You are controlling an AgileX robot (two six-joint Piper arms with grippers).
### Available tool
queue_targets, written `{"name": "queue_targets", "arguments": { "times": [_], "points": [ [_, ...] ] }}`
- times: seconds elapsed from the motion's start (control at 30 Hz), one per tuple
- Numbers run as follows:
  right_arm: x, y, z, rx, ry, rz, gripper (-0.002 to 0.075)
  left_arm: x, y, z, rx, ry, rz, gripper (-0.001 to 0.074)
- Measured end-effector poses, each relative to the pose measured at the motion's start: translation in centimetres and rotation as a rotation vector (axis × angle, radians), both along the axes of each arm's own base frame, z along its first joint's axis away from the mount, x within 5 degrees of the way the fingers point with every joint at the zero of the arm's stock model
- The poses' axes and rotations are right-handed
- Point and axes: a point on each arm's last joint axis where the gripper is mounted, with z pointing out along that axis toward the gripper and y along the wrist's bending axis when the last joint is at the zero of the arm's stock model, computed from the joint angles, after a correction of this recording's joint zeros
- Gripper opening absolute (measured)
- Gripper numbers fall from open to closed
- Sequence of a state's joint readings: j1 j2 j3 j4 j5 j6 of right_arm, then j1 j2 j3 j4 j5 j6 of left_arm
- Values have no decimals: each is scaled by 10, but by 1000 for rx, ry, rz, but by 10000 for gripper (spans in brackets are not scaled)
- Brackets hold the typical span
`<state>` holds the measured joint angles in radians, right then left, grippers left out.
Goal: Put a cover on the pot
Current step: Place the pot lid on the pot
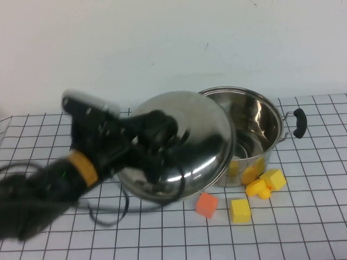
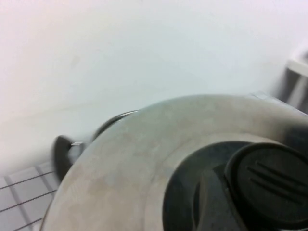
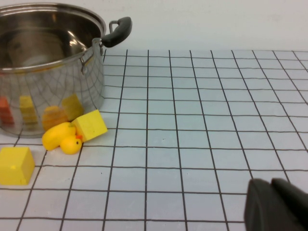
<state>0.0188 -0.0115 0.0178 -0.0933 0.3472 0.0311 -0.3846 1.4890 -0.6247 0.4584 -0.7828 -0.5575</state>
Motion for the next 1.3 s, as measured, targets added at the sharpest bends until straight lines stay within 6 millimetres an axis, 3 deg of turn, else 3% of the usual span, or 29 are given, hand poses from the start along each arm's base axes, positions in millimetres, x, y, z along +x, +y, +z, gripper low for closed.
{"name": "queue_targets", "arguments": {
  "times": [0.27, 0.37, 0.53, 0.67, 0.77, 1.0, 1.3],
  "points": [
    [0, 0, 0, 0, 0, 0, 9, 58, -22, 51, 2, 68, 30, 335],
    [0, 0, 0, 0, 0, 0, 9, 79, -35, 59, 50, 90, 55, 335],
    [0, 0, 0, 0, 0, 0, 9, 102, -75, 64, 194, 69, 62, 335],
    [0, 0, 0, 0, 0, 0, 9, 112, -111, 52, 279, 31, 4, 335],
    [0, 0, 0, 0, 0, 0, 9, 121, -126, 35, 319, 30, -22, 335],
    [0, 0, 0, 0, 0, 0, 9, 145, -143, 9, 356, 25, -40, 335],
    [0, 0, 0, 0, 0, 0, 9, 150, -153, -10, 375, 0, -103, 335]
  ]
}}
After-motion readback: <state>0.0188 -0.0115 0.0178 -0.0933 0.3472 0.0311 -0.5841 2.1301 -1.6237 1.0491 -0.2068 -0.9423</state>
